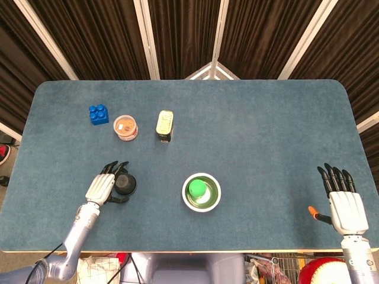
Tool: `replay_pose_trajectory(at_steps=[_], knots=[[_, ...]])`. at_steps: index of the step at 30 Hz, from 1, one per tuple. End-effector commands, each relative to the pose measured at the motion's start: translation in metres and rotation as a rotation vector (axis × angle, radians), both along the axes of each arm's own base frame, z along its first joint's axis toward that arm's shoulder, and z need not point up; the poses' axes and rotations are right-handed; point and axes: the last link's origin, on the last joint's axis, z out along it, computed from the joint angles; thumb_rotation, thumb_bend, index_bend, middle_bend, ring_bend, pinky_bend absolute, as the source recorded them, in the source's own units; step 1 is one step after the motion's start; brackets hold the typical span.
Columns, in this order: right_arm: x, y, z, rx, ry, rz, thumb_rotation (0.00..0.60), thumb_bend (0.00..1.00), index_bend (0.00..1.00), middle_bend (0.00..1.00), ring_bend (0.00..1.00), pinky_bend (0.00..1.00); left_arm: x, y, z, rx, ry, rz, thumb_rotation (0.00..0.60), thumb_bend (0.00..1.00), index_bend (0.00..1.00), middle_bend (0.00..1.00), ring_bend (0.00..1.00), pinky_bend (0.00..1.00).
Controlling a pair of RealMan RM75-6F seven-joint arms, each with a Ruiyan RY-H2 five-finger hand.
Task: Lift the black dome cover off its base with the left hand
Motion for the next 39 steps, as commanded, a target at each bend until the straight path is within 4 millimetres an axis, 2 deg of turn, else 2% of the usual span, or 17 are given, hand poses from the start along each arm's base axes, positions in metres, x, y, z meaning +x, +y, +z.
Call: replay_pose_trajectory(at_steps=[1, 10, 24, 32, 35, 39], knots=[[0.0, 0.0, 0.001, 0.002, -0.002, 0.0, 0.6, 0.18, 0.03, 0.0, 0.02, 0.0, 0.001, 0.0, 0.0, -0.001, 0.0, 0.0, 0.6, 0.19, 0.11, 0.27, 0.0, 0.0], [0.0, 0.0, 0.0, 0.005, -0.003, 0.003, 0.6, 0.18, 0.03, 0.0, 0.02, 0.0, -0.002, 0.001, 0.002, 0.016, 0.011, 0.007, 0.6, 0.29, 0.29, 0.3, 0.0, 0.0], [0.0, -0.001, -0.002, 0.013, -0.002, 0.002, 0.6, 0.18, 0.03, 0.0, 0.02, 0.0, 0.003, 0.0, 0.005, 0.027, -0.007, 0.003, 0.6, 0.35, 0.36, 0.33, 0.0, 0.0], [0.002, -0.003, -0.002, 0.014, -0.004, 0.007, 0.6, 0.19, 0.03, 0.0, 0.02, 0.0, 0.034, -0.009, 0.04, 0.115, -0.046, -0.123, 0.6, 0.35, 0.38, 0.35, 0.0, 0.0], [0.002, -0.003, -0.001, 0.014, -0.005, 0.008, 0.6, 0.19, 0.03, 0.0, 0.02, 0.0, 0.05, -0.018, 0.059, 0.175, -0.005, -0.216, 0.6, 0.35, 0.38, 0.35, 0.0, 0.0], [0.003, -0.004, -0.002, 0.02, -0.004, 0.009, 0.6, 0.19, 0.03, 0.0, 0.02, 0.0, 0.062, -0.027, 0.077, 0.299, 0.149, -0.349, 0.6, 0.35, 0.39, 0.36, 0.0, 0.0]])
